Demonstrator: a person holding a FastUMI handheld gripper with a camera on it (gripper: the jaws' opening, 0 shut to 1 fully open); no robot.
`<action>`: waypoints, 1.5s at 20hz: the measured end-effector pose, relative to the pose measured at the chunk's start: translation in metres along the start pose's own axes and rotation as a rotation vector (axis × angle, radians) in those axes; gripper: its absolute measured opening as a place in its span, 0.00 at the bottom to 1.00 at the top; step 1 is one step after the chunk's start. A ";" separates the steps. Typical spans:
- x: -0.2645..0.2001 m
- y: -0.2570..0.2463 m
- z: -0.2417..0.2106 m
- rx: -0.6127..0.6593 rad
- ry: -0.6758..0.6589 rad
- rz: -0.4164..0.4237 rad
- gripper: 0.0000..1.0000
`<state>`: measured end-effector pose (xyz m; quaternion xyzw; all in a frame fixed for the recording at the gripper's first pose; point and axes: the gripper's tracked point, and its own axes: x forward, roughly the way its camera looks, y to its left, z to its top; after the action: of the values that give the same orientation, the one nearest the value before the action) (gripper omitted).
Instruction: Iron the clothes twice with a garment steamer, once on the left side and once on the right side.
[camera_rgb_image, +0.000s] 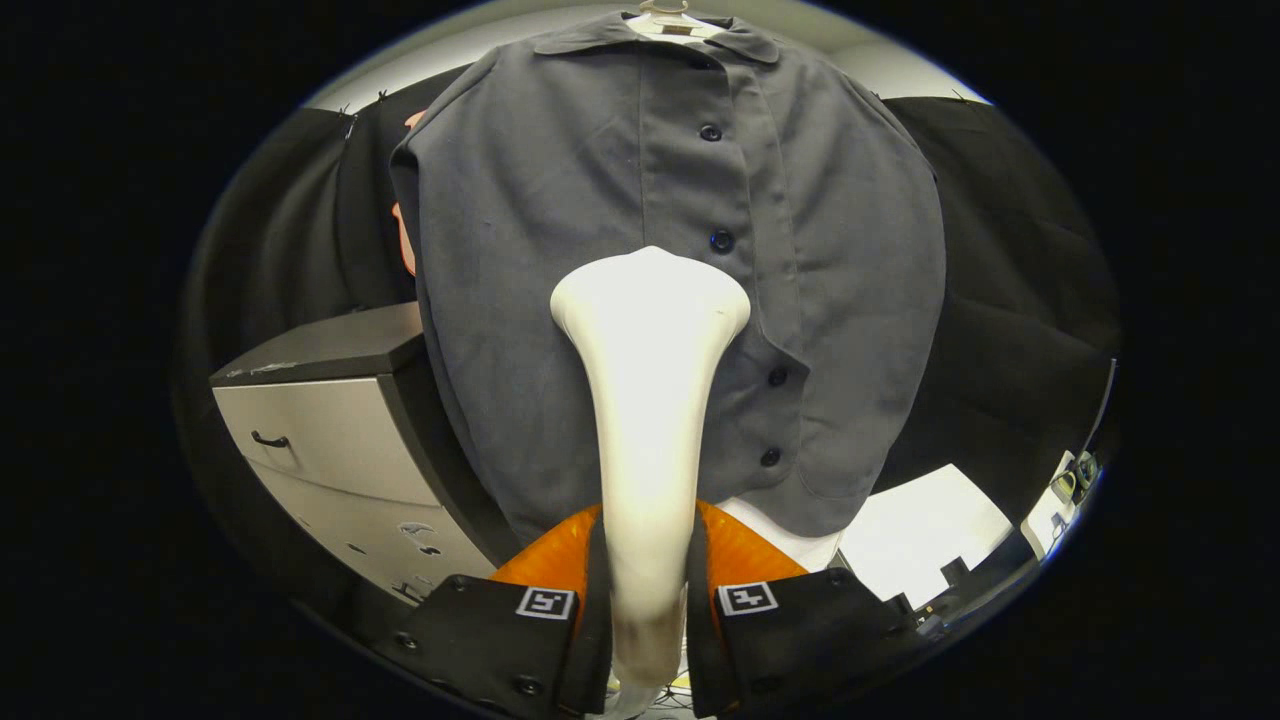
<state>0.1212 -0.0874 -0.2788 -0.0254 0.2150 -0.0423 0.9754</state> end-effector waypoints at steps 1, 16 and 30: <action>0.001 -0.001 -0.006 0.001 0.008 -0.004 0.38; -0.024 -0.020 -0.027 0.039 0.048 -0.044 0.29; -0.113 -0.062 0.118 0.035 -0.164 -0.040 0.29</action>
<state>0.0643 -0.1350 -0.1208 -0.0163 0.1329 -0.0634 0.9890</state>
